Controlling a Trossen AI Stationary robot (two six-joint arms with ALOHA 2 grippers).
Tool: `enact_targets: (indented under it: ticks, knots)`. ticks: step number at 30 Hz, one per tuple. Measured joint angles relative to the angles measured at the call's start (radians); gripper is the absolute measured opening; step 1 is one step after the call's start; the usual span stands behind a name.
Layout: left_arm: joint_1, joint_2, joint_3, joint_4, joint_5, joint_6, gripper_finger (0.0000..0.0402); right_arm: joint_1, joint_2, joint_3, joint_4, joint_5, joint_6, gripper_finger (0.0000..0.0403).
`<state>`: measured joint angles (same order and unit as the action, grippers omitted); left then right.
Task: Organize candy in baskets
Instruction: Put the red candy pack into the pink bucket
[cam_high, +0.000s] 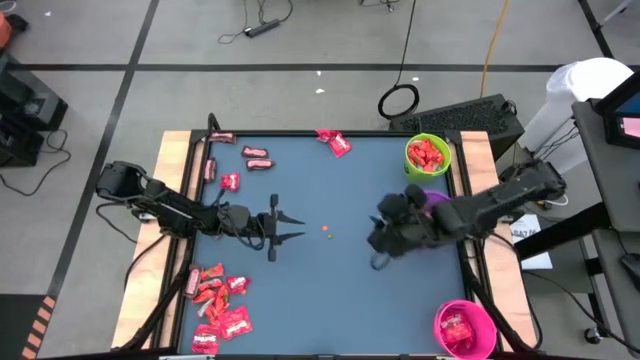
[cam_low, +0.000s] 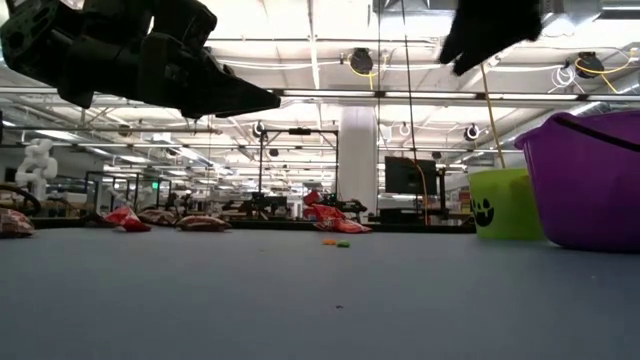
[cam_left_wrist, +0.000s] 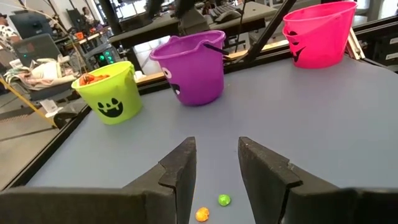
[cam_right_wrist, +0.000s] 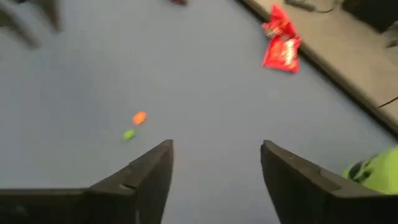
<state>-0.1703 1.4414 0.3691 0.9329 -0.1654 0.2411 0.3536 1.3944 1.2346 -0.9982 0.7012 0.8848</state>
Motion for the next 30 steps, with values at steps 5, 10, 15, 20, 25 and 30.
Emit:
enact_targets:
  ticks: [5,10,15,20,25,30]
  knots:
    - [0.000,0.000,0.000,-0.012,0.000,-0.077,0.0128,-0.192,0.056,0.000,0.120,-0.003,-0.202,0.0288]
    - [0.000,0.001,0.000,-0.056,0.000,-0.105,0.0128,-0.379,0.126,0.000,0.280,-0.034,-0.401,0.0317]
    - [0.000,0.001,0.000,-0.061,0.000,-0.105,0.0128,-0.546,0.215,0.000,0.477,-0.158,-0.563,0.0313]
    - [0.000,0.001,0.000,-0.062,0.000,-0.106,0.0128,-0.684,0.325,0.000,0.626,-0.320,-0.639,0.0306]
    - [0.000,0.001,0.000,-0.061,0.000,-0.106,0.0128,-0.795,0.427,0.000,0.727,-0.424,-0.669,0.0299]
    - [0.000,0.001,0.000,-0.061,0.000,-0.106,0.0128,-0.899,0.491,0.000,0.811,-0.499,-0.685,0.0287]
